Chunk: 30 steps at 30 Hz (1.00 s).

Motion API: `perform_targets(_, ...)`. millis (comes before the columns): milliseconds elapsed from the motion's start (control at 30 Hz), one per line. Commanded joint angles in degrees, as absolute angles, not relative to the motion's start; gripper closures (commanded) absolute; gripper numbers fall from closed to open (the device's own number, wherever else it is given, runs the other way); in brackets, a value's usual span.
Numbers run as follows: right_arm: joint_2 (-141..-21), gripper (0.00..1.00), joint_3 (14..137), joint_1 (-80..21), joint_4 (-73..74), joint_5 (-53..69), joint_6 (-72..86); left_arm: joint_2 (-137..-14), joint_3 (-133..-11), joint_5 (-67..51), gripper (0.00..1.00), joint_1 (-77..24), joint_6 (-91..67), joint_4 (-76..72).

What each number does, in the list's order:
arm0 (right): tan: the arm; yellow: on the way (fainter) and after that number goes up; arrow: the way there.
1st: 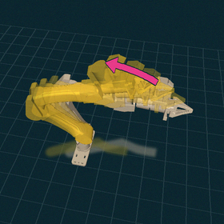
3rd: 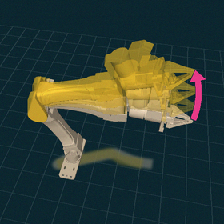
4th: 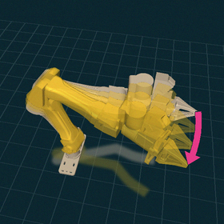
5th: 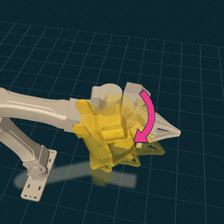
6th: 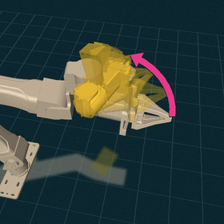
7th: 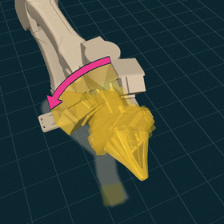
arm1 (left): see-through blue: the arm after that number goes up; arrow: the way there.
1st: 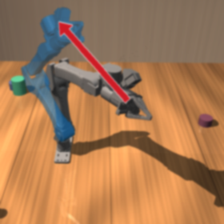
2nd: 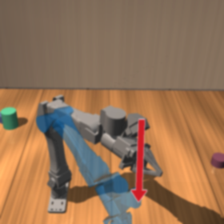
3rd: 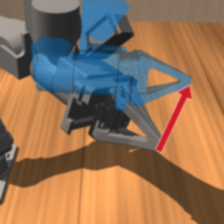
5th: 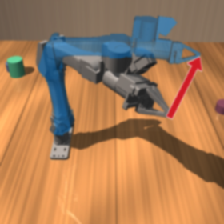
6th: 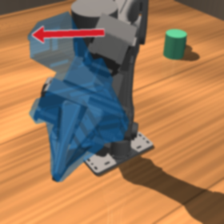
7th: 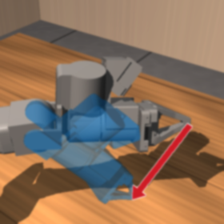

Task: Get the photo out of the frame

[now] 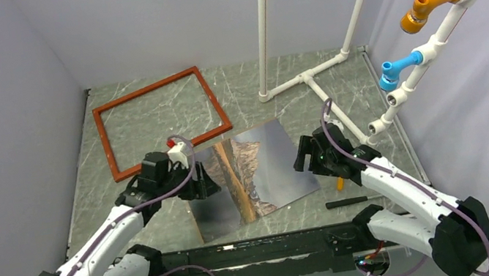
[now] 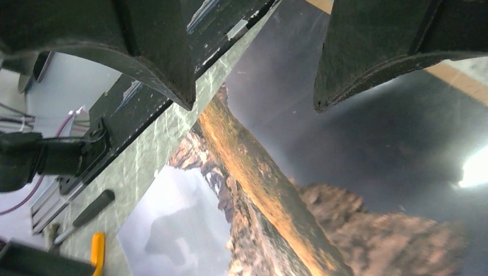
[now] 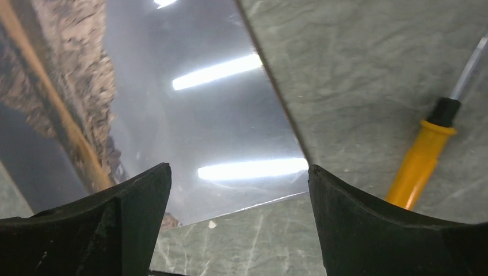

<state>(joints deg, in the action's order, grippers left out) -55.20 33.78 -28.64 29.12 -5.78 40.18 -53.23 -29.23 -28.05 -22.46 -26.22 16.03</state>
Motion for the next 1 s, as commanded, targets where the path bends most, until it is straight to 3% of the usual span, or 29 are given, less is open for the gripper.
perform_targets(0, -55.1, 0.10, 34.3, -23.7, 32.0, -7.3, 43.7, -57.7, -32.1, -21.5, 0.22, -30.3, -27.1, 12.4)
perform_targets(167, -51.5, 0.11, 30.7, -19.0, 32.7, -6.3, 46.9, -64.5, -35.0, -15.3, 0.22, -37.9, -28.2, 12.3)
perform_targets(433, -49.6, 0.13, 24.9, -14.5, 28.8, -0.3, 46.9, -73.5, -40.7, -10.7, 0.23, -41.8, -28.3, 14.2)
perform_targets(967, -51.7, 0.22, 21.5, -14.0, 23.0, 7.5, 43.4, -69.4, -38.0, 4.3, 0.22, -42.2, -32.3, 18.2)
